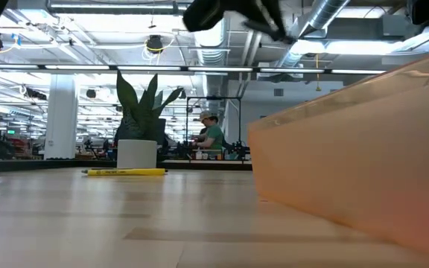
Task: Sort pens & pencils
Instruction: Put the blue pen into the orange bin
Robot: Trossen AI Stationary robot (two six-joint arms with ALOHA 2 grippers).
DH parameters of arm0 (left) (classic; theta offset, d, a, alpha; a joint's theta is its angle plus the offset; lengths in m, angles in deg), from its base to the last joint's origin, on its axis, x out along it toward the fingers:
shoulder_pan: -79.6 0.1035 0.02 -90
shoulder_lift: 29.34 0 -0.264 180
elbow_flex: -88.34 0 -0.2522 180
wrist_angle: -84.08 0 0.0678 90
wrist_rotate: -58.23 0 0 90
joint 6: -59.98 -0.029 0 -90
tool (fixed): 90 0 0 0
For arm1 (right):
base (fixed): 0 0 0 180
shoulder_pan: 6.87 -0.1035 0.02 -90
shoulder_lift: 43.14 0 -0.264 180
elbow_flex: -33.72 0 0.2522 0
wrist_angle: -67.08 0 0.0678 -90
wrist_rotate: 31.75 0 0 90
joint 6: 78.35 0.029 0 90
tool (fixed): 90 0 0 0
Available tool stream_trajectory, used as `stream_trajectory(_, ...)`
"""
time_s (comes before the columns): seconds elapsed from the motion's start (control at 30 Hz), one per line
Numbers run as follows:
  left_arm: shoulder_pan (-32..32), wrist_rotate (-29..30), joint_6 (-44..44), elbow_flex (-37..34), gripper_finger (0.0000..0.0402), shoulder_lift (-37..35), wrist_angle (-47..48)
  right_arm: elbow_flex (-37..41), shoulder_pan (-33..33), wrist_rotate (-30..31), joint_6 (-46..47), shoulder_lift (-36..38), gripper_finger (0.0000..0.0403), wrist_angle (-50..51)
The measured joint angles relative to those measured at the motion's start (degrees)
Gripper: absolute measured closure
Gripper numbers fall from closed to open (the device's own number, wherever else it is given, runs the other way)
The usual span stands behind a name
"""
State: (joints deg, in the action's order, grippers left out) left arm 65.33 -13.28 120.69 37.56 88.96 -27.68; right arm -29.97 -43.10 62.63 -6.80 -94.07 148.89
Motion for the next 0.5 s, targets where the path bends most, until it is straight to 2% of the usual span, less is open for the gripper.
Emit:
stream_trajectory(0.3,-1.9,0.3,-0.5,0.0,0.0390,0.0,-7.3,0.0,0.0,0.2,0.0,0.0,0.0182,-0.2)
stream_trajectory(0.5,-2.2,1.1,-4.1,-0.5,0.0390,0.0,-12.6,0.0,0.0,0.5,0.0,0.0,0.0182,-1.2)
